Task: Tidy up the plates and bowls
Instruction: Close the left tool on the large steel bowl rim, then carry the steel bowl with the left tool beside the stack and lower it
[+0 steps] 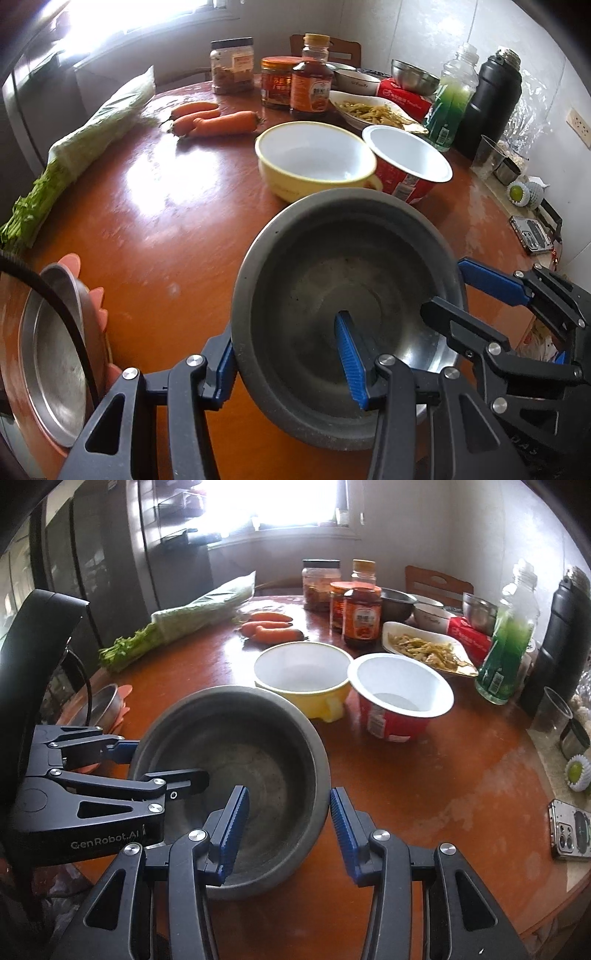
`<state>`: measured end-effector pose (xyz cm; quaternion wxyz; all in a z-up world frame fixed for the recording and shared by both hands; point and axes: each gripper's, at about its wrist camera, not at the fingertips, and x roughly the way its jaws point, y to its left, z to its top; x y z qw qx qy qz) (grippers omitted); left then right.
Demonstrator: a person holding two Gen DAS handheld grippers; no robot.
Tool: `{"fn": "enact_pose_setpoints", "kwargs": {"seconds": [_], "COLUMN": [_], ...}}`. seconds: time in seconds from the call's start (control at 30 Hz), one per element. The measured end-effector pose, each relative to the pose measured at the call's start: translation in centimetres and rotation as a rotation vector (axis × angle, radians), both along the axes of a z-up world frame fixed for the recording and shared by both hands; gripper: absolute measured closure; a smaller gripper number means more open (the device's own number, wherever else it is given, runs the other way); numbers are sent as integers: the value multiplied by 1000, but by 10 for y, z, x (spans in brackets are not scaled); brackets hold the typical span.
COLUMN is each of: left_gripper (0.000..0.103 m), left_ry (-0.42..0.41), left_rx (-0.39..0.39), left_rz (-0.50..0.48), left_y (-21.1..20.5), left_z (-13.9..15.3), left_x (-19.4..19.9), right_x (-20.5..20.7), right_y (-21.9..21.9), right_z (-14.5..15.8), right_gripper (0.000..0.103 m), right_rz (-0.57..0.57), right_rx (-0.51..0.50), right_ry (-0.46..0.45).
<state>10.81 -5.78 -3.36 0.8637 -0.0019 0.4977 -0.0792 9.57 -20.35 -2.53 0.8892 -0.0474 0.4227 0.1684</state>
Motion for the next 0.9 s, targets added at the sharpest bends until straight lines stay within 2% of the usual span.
{"fn": "enact_pose_setpoints", "kwargs": {"seconds": [0.33,0.9], "left_gripper": [55,55], "left_ry": [-20,-8], "left_rx": [-9,-16], "left_rz": [-16,-27], "left_y": [8,8], "left_z": [1,-5], "left_x": [-8,2], "right_x": [-8,0], "right_y": [14,14], "right_z": [-1,-6], "right_gripper": [55,54], "right_rz": [3,-5], "right_rx": [-16,-27], "right_ry": [7,35]}}
